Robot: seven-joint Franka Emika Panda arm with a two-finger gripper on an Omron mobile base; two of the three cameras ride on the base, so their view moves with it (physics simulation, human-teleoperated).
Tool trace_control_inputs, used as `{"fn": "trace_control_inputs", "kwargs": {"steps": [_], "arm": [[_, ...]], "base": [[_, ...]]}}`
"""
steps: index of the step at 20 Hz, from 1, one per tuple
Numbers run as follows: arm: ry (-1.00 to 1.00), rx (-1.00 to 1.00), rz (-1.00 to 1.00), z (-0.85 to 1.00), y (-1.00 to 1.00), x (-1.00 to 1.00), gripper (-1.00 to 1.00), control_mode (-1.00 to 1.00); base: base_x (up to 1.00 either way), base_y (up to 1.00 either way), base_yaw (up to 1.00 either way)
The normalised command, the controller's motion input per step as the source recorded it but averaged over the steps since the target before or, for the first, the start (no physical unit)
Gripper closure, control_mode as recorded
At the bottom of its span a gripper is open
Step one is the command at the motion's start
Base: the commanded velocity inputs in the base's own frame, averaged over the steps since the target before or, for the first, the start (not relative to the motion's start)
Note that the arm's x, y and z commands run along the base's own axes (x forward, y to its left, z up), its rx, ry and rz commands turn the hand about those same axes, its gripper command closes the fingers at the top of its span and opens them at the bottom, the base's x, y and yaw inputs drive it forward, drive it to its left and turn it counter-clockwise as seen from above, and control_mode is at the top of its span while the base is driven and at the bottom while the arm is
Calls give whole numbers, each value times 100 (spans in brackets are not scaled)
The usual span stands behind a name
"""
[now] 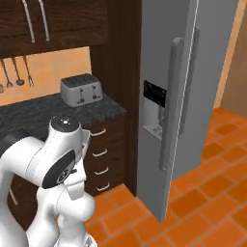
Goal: Take the meat container that has the steak and place it on the second highest rack of the freezer. Then take the vegetable container that has the garlic and eggplant and place it on the highest rack of the freezer.
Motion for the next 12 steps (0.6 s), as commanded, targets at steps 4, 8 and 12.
{"fn": "trace_control_inputs", "kwargs": {"steps": [4, 8, 12], "arm": [[0, 0, 0, 0, 0, 0, 100, 100], [0, 0, 0, 0, 0, 0, 100, 100], [0, 0, 0, 0, 0, 0, 100, 100]], "base": [[-4, -22, -93], [27, -44, -87], [100, -39, -32]]}}
